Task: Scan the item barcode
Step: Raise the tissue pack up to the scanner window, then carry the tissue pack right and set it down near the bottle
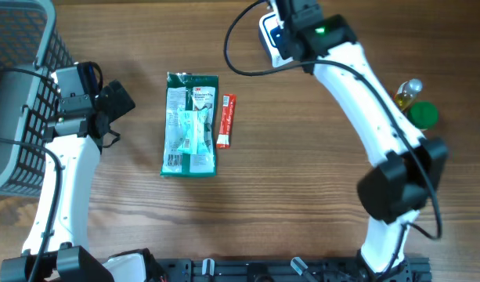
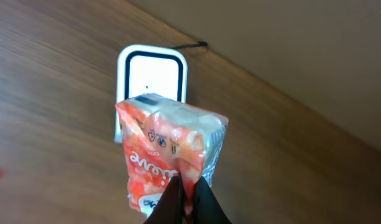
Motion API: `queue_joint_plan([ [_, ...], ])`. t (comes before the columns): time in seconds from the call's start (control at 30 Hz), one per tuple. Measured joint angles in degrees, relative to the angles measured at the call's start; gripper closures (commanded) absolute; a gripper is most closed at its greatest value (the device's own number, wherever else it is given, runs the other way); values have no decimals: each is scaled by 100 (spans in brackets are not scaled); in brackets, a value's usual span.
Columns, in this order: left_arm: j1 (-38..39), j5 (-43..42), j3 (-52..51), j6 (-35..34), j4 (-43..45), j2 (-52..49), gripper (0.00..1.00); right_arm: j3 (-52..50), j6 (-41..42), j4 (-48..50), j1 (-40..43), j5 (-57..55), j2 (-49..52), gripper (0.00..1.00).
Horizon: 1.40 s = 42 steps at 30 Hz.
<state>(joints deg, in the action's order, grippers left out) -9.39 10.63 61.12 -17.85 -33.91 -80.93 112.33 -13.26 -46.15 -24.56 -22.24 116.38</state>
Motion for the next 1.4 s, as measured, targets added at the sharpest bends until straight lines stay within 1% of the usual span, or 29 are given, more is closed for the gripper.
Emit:
queue_joint_plan([
  [0.4, 0, 0, 0, 0, 0, 0, 0, -7, -1097, 1399, 0, -944, 973, 96],
  [0.57, 0, 0, 0, 2, 0, 0, 0, -7, -1543, 1860, -4, -1156, 1318, 96],
  [0.83, 0, 0, 0, 0, 0, 0, 0, -11, -2315, 2612, -136, -1543, 1521, 96],
  [1.0, 0, 0, 0, 0, 0, 0, 0, -11, -2529, 2653, -280, -1609, 1593, 96],
  [1.2, 0, 0, 0, 0, 0, 0, 0, -11, -2557, 2597, -315, -1661, 1858, 96],
  [1.4, 0, 0, 0, 0, 0, 0, 0, -11, -2520, 2520, -304, -1851, 1869, 96],
])
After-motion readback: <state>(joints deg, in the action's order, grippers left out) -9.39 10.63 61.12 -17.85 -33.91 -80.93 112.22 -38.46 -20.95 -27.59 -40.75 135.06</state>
